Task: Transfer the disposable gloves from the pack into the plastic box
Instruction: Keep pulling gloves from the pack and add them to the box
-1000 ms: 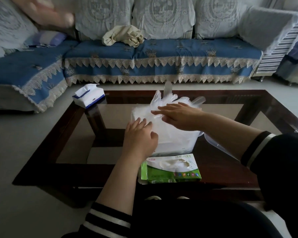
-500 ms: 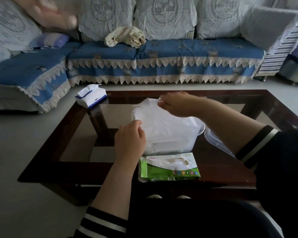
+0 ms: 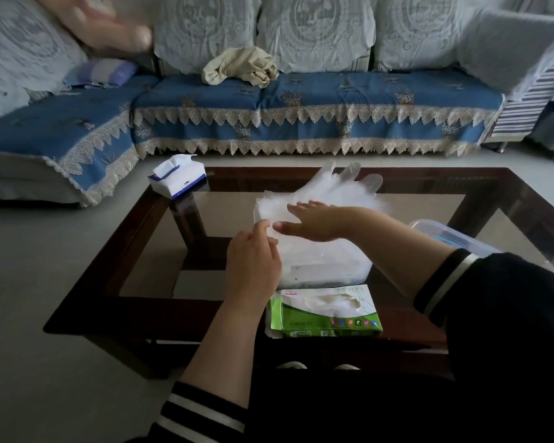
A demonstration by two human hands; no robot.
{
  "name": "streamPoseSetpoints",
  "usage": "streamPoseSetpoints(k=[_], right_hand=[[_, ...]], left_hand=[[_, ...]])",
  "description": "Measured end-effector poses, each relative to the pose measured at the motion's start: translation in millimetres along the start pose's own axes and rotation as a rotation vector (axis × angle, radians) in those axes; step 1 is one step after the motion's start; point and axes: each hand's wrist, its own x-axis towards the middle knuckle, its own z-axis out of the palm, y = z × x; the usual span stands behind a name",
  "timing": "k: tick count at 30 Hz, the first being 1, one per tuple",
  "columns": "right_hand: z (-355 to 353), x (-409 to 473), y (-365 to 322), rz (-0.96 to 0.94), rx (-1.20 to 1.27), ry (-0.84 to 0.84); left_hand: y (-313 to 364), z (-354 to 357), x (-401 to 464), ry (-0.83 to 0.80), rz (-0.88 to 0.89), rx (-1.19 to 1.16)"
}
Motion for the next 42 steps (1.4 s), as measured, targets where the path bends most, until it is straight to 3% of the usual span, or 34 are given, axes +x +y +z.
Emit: streamPoseSetpoints(k=[3, 6, 10, 11, 13, 16, 22, 24, 26, 28, 30, 33, 37, 39, 42], right_hand=[[14.3, 4.0, 5.4, 0.016, 0.112, 0.035], [17.8, 5.2, 6.7, 0.005, 0.271, 0.153], [2.4, -8.0, 9.3, -0.013, 0.724, 0.355], [0.7, -10.7, 13.8, -0.006, 0.891, 0.344], [2.7, -11.3, 20.9, -0.002, 1.138, 0.300], [12.0, -5.7, 24.7, 0.048, 1.241, 0.288], [21.0, -4.1, 31.0, 0.008, 1.415, 0.329], [18.6, -6.7, 38.0, -0.013, 1.306, 0.424], [8.4, -13.7, 46.5, -0.005, 0.951, 0.493], [-2.3, -20.9, 53.3, 0.021, 0.500, 0.420], [-7.3, -24.2, 54.7, 0.074, 0.217, 0.243], [-1.8, -11.3, 50.8, 0.120, 0.147, 0.029], [13.5, 14.7, 47.4, 0.169, 0.172, -0.087], [23.1, 23.9, 44.3, 0.210, 0.169, -0.136], [33.5, 37.9, 46.4, 0.205, 0.127, -0.206]], left_hand=[[-3.2, 2.6, 1.9, 0.020, -0.030, -0.083], [2.0, -3.4, 2.5, 0.191, -0.029, -0.158], [9.8, -15.5, 11.4, 0.414, 0.182, 0.005], [16.4, -18.6, 16.9, 0.371, 0.231, 0.030], [31.6, -22.0, 29.6, 0.139, 0.227, 0.048], [45.4, -10.4, 47.3, -0.226, 0.160, 0.182], [44.2, 5.0, 57.9, -0.461, 0.162, 0.436], [42.4, 6.0, 60.7, -0.499, 0.164, 0.480], [40.3, 8.5, 64.0, -0.519, 0.173, 0.494], [39.8, 10.1, 67.3, -0.538, 0.176, 0.491], [40.9, 10.0, 70.5, -0.574, 0.151, 0.468], [41.8, 13.4, 75.3, -0.718, 0.092, 0.405], [41.0, 23.1, 81.9, -0.852, 0.013, 0.388], [41.0, 28.4, 83.3, -0.881, -0.085, 0.376], [32.5, 44.0, 88.9, -0.864, -0.058, 0.471]])
